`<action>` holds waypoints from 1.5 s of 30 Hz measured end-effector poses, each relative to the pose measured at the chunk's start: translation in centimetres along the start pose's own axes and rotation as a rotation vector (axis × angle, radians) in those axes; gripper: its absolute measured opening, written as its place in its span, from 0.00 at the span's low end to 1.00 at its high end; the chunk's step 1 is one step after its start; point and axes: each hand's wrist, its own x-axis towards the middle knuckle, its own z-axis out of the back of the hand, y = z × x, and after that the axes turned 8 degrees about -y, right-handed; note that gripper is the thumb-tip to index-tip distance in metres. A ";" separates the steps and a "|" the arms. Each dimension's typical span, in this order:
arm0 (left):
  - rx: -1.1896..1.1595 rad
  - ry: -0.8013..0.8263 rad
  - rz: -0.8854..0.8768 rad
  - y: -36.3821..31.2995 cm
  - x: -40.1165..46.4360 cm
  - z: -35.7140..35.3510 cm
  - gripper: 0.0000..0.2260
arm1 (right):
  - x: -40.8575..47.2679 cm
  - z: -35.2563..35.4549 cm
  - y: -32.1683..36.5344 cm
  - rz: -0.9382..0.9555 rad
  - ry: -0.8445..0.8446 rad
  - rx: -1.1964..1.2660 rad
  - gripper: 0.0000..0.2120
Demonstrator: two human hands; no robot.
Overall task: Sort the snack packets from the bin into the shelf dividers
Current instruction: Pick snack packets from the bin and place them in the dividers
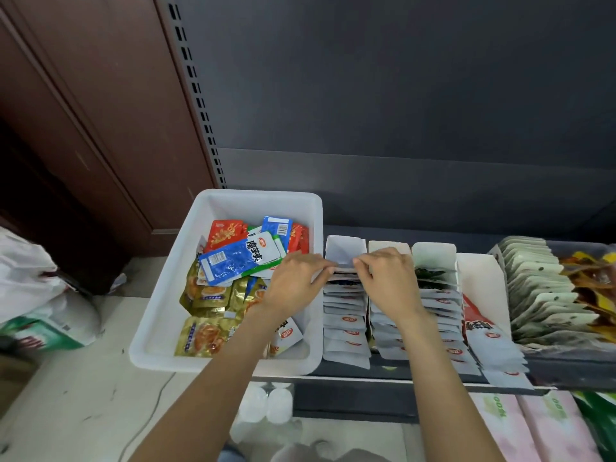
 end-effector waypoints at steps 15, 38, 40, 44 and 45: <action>0.217 -0.213 0.400 10.3 -5.2 7.9 0.17 | 4.3 -6.0 13.3 0.135 0.247 0.306 0.18; 0.107 0.146 0.299 12.9 -2.7 10.2 0.11 | 5.4 -6.6 14.2 -0.142 0.003 0.395 0.04; -0.247 0.060 0.440 11.8 -2.4 11.2 0.04 | 5.8 -5.3 14.6 -0.387 -0.198 0.645 0.07; -0.786 0.061 0.647 9.7 -2.0 12.0 0.03 | 6.2 -3.5 14.6 -0.748 -0.140 1.003 0.13; -0.809 0.071 0.667 9.6 -1.9 11.9 0.04 | 6.1 -3.1 14.4 -0.795 -0.102 1.075 0.13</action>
